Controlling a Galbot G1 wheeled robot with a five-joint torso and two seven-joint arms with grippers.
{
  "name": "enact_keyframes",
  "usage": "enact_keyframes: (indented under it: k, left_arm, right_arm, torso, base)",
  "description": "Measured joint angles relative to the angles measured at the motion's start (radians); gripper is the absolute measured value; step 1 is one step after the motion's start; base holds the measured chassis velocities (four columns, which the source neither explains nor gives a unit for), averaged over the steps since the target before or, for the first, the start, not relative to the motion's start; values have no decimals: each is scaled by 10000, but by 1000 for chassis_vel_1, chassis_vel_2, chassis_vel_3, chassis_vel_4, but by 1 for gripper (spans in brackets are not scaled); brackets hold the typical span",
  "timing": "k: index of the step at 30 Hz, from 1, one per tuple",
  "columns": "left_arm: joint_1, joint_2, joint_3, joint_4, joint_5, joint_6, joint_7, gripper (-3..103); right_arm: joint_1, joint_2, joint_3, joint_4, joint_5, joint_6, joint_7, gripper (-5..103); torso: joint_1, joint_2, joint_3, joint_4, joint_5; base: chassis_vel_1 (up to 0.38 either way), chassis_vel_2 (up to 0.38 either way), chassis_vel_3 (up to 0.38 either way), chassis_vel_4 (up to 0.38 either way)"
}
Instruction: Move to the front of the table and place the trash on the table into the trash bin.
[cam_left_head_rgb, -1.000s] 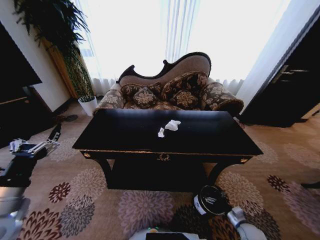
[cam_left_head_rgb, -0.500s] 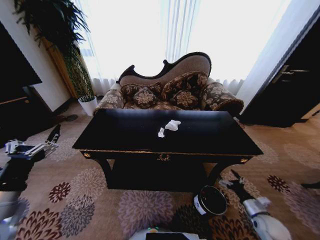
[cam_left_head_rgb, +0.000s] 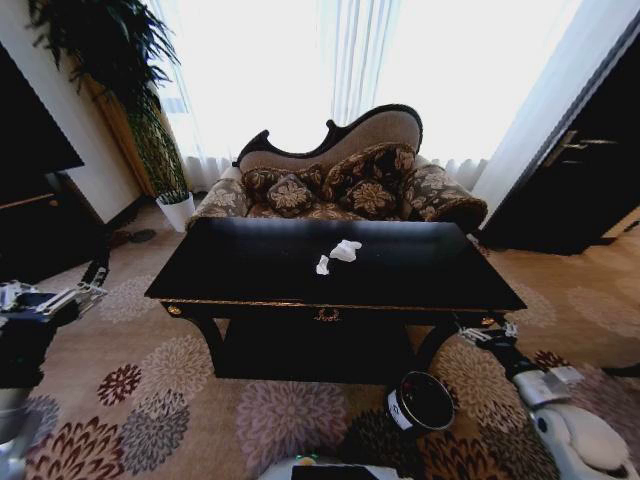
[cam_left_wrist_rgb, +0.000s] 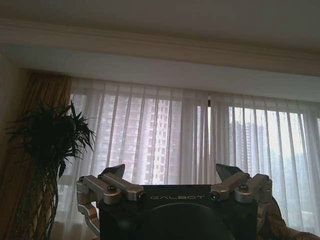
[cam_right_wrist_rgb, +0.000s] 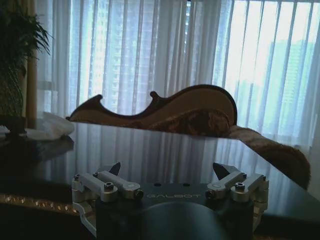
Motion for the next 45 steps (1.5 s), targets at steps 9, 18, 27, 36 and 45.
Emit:
enact_keyframes:
  k: [9, 18, 27, 36, 45]
  left_arm:
    - [114, 314, -637, 250, -170, -11, -3, 100]
    - [118, 444, -706, 413, -95, -12, -4, 100]
    - [-300, 798, -406, 868, -27, -3, 5, 100]
    - [-413, 776, -18, 1055, 271, -10, 22, 100]
    - [-407, 934, -118, 1266, 319, -32, 27, 100]
  right_arm:
    - [783, -838, -858, 709, 486, -29, 763, 100]
    - [1840, -1876, -2384, 2002, 1562, -940, 2325, 100]
    - [2130, -2345, -3889, 2676, 1361, -1163, 2836, 100]
    - [3886, -3708, -6112, 2094, 1820, -1536, 3280, 100]
    - [7152, -4803, -9338, 62, 2581, -1596, 4014, 100]
  torso:
    - [0, 0, 1, 1, 0]
    - [1, -1, 2, 5, -2]
    - [0, 0, 0, 1, -4]
    - [0, 0, 1, 2, -2]
    - [1, -1, 1, 2, 1]
  base:
    - [0, 0, 0, 0]
    - [0, 0, 0, 0]
    - [0, 0, 0, 0]
    - [0, 0, 0, 0]
    - [0, 0, 0, 0]
